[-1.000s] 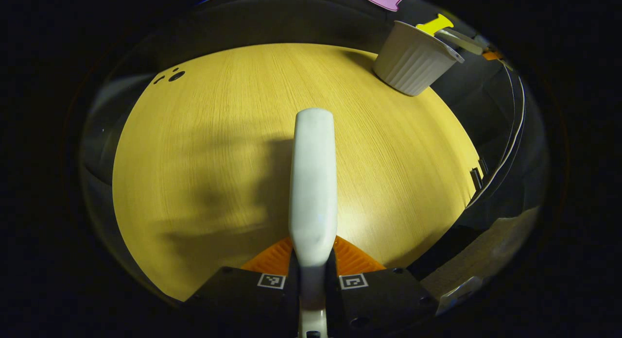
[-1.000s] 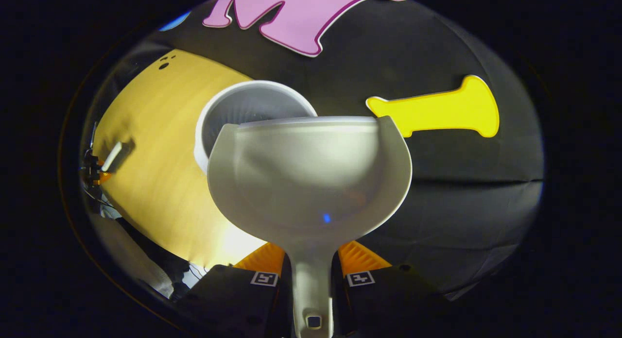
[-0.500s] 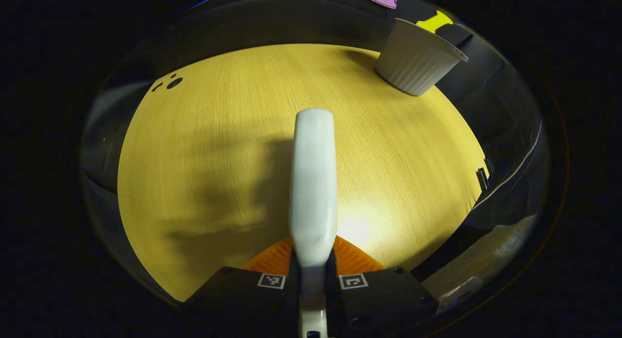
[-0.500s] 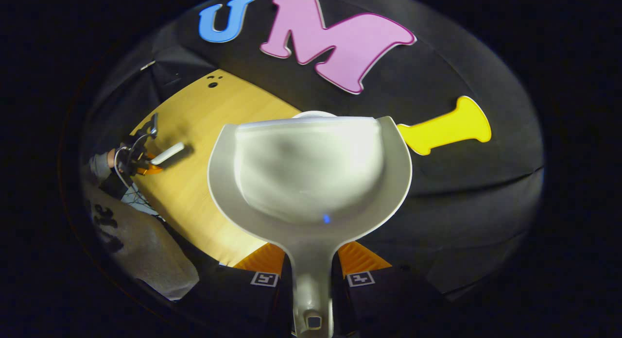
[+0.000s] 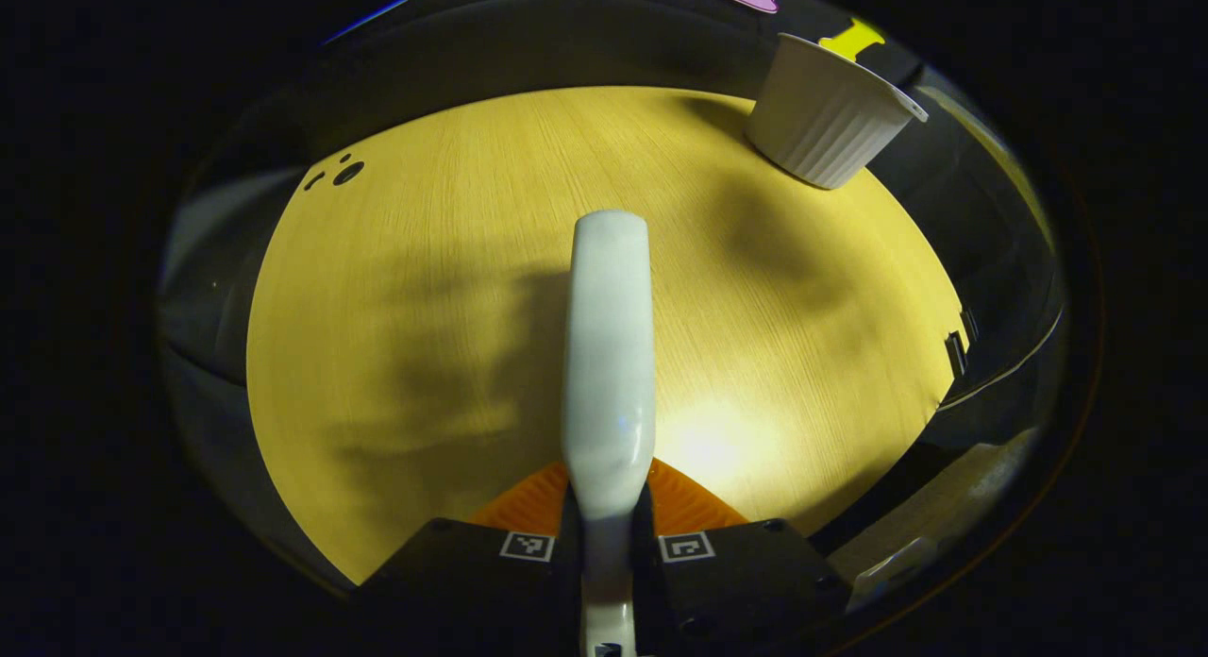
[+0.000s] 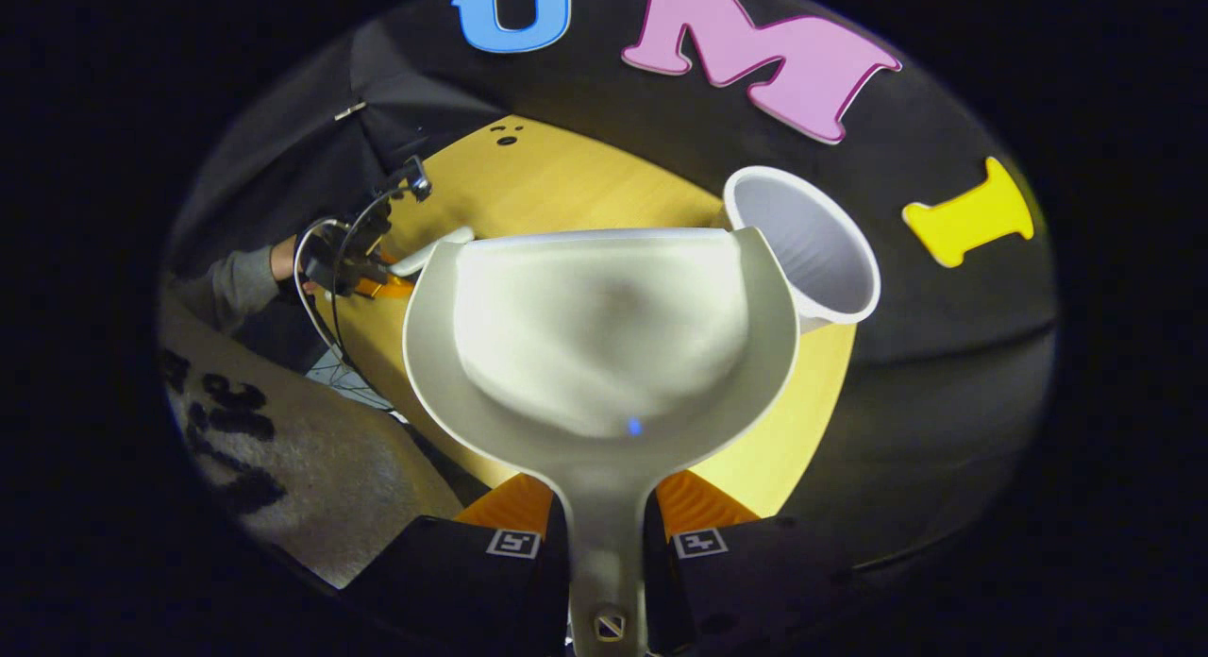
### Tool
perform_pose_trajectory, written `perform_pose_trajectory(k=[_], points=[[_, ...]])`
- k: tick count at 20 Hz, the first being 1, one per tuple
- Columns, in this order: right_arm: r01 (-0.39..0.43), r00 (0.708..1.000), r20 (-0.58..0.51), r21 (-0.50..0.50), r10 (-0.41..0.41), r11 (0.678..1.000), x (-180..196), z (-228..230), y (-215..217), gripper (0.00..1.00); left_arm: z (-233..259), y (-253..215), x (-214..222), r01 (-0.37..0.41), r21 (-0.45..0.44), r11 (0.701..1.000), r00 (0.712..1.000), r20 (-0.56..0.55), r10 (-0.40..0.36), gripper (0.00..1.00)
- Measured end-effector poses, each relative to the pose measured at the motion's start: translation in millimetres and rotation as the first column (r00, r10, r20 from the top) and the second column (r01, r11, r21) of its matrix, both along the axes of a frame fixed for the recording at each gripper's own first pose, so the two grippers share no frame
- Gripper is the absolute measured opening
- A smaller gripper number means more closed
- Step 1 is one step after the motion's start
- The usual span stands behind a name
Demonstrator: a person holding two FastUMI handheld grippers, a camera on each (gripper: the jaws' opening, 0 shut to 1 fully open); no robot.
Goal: Pick up the small broom and dustpan from the desktop, sweep the trash into the dustpan with the broom, and then empty the trash into the garbage bin.
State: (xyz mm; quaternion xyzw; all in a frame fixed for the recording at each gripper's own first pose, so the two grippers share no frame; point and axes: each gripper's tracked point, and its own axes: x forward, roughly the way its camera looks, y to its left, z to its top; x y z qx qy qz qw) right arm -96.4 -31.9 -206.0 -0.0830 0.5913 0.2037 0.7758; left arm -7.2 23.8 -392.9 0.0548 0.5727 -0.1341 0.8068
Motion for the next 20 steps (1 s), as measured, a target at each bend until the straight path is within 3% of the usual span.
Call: perform_pose_trajectory(k=[9,20], points=[[0.047,0.997,-0.071,0.025,-0.045,0.999,-21,-144,47,0.36,-4,-2,1,-0.035,0.039,0.999,0.999,0.001,0.035,0.26],[0.238,0.966,-0.094,-0.044,-0.241,0.970,-24,-209,36,0.36,-2,-14,-5,-0.103,0.096,0.990,0.995,0.030,0.100,0.24]])
